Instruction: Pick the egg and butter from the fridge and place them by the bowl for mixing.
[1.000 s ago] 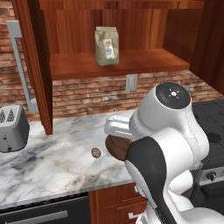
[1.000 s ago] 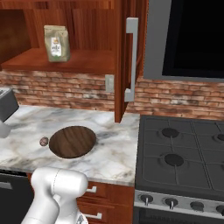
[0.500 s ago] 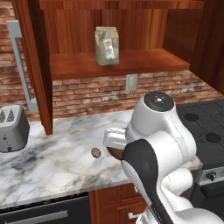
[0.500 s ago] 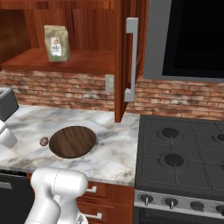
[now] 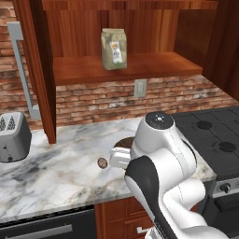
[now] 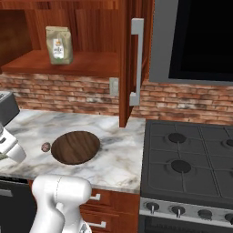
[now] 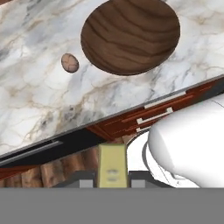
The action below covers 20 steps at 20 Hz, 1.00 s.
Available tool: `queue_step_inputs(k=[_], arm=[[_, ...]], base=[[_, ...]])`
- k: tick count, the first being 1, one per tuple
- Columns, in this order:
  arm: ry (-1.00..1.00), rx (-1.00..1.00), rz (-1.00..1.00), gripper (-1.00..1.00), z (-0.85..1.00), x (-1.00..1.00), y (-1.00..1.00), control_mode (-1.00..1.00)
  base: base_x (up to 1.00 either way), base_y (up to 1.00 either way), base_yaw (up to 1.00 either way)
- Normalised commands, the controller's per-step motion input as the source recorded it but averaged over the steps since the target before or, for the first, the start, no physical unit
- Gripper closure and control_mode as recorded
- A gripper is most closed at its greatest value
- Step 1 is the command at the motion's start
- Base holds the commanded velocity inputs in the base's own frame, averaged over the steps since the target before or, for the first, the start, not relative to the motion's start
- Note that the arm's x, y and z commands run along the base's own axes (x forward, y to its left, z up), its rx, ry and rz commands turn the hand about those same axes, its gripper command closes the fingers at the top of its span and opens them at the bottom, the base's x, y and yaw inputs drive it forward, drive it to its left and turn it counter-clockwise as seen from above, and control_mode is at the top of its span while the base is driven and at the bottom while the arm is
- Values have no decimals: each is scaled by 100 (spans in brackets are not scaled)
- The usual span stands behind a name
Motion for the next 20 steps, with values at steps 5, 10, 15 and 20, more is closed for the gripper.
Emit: queue_step_inputs(k=[5, 10, 15, 20], arm=[[0, 0, 0, 100, -42, 23, 0, -100], [-1, 0, 0, 100, -34, 29, 9, -100], [-8, 0, -4, 100, -29, 31, 22, -100], [-10, 0, -4, 100, -40, 40, 22, -100]], base=[[0, 0, 0], [0, 0, 0], [0, 0, 0], [0, 0, 0]])
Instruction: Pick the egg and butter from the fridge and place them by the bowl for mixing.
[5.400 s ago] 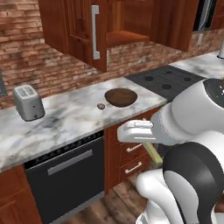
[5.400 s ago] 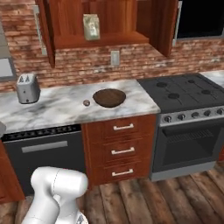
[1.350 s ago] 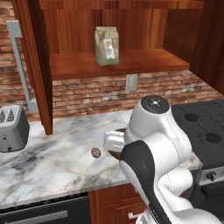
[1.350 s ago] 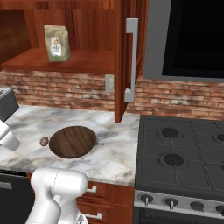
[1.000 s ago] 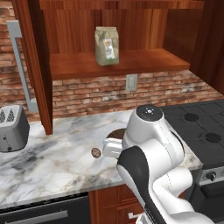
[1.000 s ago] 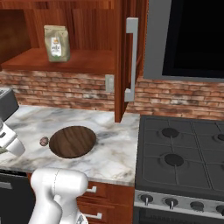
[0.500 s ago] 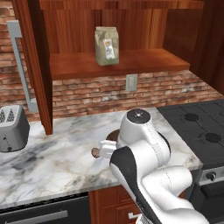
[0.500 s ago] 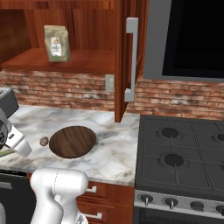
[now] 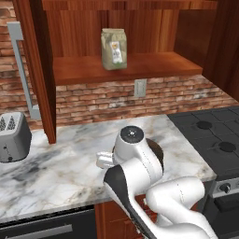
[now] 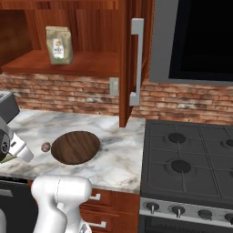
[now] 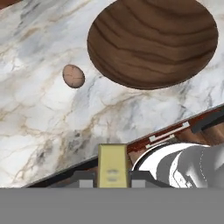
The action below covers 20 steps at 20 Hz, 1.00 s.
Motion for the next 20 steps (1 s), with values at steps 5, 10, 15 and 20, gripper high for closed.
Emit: queue_step_inputs(k=[5, 10, 15, 20], arm=[[-4, 0, -3, 100, -35, 37, 15, -100], [0, -3, 0, 100, -31, 31, 1, -100], [0, -3, 0, 100, -31, 25, 0, -100], [0, 0, 0, 100, -22, 17, 2, -100]], base=[[0, 0, 0], [0, 0, 0], [0, 0, 0], [0, 0, 0]])
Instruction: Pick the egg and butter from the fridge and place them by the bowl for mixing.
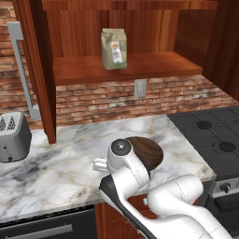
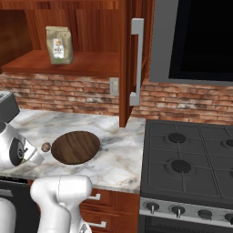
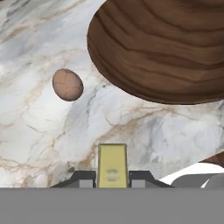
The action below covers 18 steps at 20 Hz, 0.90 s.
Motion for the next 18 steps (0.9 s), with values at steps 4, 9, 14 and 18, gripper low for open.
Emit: queue_step_inputs(k=[4, 9, 14, 18], arm=[[0, 0, 0, 100, -28, 24, 8, -100], [0, 0, 0, 100, -27, 27, 12, -100], [0, -3, 0, 100, -22, 30, 8, -100], [0, -5, 0, 100, -14, 31, 4, -100]], base=[[0, 0, 0], [0, 0, 0], [0, 0, 0], [0, 0, 0]])
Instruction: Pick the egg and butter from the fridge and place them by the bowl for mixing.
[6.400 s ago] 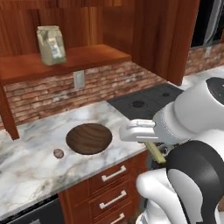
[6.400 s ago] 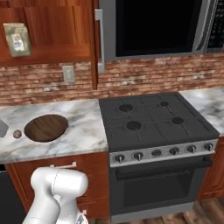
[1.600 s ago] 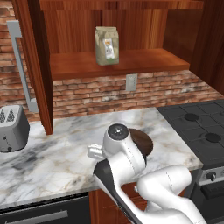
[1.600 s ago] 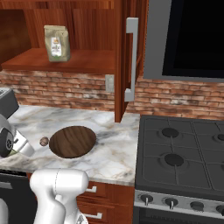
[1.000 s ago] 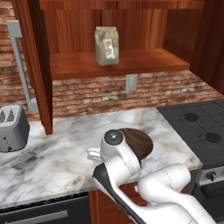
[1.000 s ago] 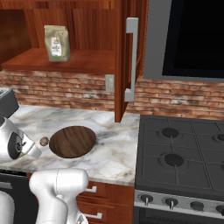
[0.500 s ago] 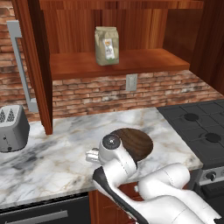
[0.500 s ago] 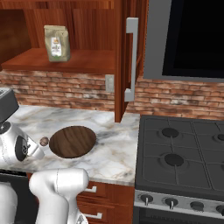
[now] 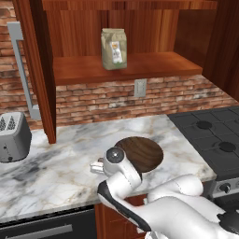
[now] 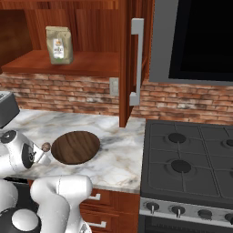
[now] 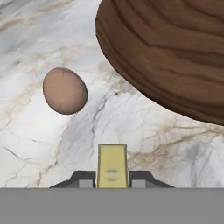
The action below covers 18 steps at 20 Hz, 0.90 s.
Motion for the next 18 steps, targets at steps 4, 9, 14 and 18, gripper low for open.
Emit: queue_step_inputs(k=[4, 9, 14, 18], arm=[[0, -3, 0, 100, -8, 30, 4, -100], [0, -4, 0, 100, -7, 23, 1, -100], [0, -4, 0, 100, -12, 17, 6, -100], [-1, -3, 0, -100, -14, 12, 8, -100]], base=[[0, 0, 0], [0, 0, 0], [0, 0, 0], [0, 0, 0]])
